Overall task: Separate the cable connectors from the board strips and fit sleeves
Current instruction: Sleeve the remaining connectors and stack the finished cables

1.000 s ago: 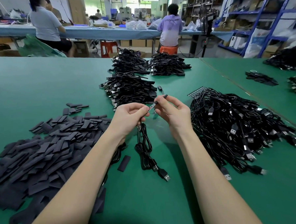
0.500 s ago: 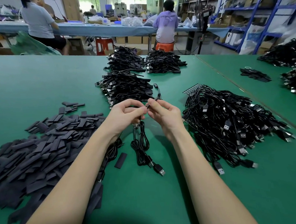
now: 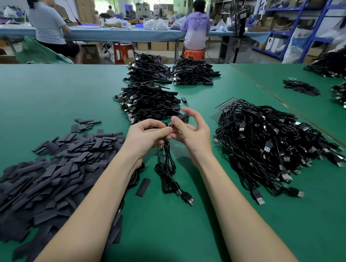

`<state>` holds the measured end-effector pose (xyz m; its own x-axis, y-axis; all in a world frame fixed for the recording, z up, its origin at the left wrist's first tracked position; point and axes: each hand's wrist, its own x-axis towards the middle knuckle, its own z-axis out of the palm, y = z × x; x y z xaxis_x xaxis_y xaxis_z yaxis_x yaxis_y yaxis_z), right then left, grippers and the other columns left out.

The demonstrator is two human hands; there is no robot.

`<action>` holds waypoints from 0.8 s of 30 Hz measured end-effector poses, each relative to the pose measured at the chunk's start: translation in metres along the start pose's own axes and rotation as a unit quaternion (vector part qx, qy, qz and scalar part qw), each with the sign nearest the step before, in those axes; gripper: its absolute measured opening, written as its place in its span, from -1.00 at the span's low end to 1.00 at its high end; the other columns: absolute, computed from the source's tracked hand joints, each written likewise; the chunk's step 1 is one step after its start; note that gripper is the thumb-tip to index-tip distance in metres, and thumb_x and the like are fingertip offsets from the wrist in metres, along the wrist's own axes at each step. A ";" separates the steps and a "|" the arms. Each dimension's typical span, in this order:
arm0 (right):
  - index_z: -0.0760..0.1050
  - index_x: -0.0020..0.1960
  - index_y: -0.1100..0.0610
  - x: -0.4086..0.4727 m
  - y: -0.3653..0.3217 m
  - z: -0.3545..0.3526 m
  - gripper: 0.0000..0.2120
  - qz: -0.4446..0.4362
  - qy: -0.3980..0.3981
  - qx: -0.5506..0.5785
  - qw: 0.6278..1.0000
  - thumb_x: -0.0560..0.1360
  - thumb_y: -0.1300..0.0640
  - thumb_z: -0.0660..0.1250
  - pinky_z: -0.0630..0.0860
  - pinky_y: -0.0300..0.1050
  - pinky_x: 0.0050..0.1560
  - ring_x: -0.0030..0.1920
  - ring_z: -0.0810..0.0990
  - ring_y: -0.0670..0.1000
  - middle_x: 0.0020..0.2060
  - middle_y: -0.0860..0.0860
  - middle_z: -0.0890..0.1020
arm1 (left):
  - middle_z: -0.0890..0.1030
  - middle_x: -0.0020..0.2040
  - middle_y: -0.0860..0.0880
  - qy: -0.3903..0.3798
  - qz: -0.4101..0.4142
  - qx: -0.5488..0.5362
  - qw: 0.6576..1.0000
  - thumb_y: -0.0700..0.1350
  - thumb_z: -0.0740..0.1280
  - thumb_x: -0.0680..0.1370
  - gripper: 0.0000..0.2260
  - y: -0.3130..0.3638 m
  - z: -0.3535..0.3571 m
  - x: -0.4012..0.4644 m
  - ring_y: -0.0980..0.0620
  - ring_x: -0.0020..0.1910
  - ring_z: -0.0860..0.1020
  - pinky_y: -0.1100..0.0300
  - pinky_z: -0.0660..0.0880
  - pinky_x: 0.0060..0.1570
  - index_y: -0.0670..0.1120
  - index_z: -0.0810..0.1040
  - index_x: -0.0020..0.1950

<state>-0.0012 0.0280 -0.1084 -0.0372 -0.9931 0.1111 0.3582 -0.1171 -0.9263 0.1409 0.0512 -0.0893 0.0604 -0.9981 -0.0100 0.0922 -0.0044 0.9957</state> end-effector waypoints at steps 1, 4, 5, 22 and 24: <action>0.58 0.17 0.08 -0.001 0.001 0.002 -0.75 -0.010 0.003 -0.004 1.000 0.53 0.24 0.49 0.67 -0.14 -0.17 -0.26 0.71 0.00 -0.25 0.09 0.74 | 0.71 -0.25 -0.12 0.004 -0.001 -0.009 1.000 -0.23 0.54 0.46 -0.88 -0.001 0.001 0.000 0.09 -0.29 0.66 0.36 0.56 -0.29 -0.14 0.63 -0.10; 0.63 0.10 0.07 -0.005 0.003 0.008 -0.81 -0.003 0.010 0.012 1.000 0.53 0.25 0.50 0.67 -0.17 -0.17 -0.32 0.68 -0.04 -0.30 0.05 0.73 | 0.71 -0.25 -0.11 0.019 0.000 -0.033 0.999 -0.25 0.55 0.45 -0.88 -0.004 0.002 0.002 0.09 -0.30 0.64 0.37 0.56 -0.29 -0.14 0.63 -0.13; 0.63 0.09 0.06 -0.006 0.004 0.010 -0.81 0.004 0.010 0.025 1.000 0.52 0.25 0.50 0.66 -0.19 -0.16 -0.34 0.66 -0.05 -0.32 0.04 0.72 | 0.71 -0.24 -0.12 0.023 0.002 -0.037 0.999 -0.26 0.55 0.45 -0.88 -0.004 0.002 0.002 0.08 -0.29 0.64 0.36 0.56 -0.28 -0.14 0.63 -0.13; 0.61 0.17 0.01 0.001 -0.033 -0.026 -0.74 0.171 -0.210 -0.272 0.923 0.50 0.12 0.54 0.59 -0.18 -0.12 -0.25 0.65 -0.08 -0.11 0.01 0.74 | 0.74 -0.10 -0.07 0.027 0.065 0.019 0.997 -0.16 0.46 0.56 -0.96 -0.001 -0.002 0.009 0.04 -0.09 0.68 0.27 0.61 -0.06 -0.10 0.67 0.00; 0.63 0.17 0.09 0.004 -0.039 -0.028 -0.74 0.183 -0.200 -0.212 0.939 0.50 0.15 0.53 0.60 -0.23 -0.21 -0.27 0.66 -0.06 -0.05 0.08 0.76 | 0.72 -0.09 0.07 0.058 0.090 0.172 0.979 -0.05 0.43 0.58 -0.94 -0.003 -0.011 0.012 0.19 -0.07 0.65 0.36 0.55 -0.05 0.01 0.69 -0.02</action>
<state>-0.0417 0.0289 -0.0821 0.3993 -0.8960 -0.1945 -0.1285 0.1553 -0.9795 0.1519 0.0401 -0.0932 0.1586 -0.9712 0.1779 -0.2685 0.1310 0.9543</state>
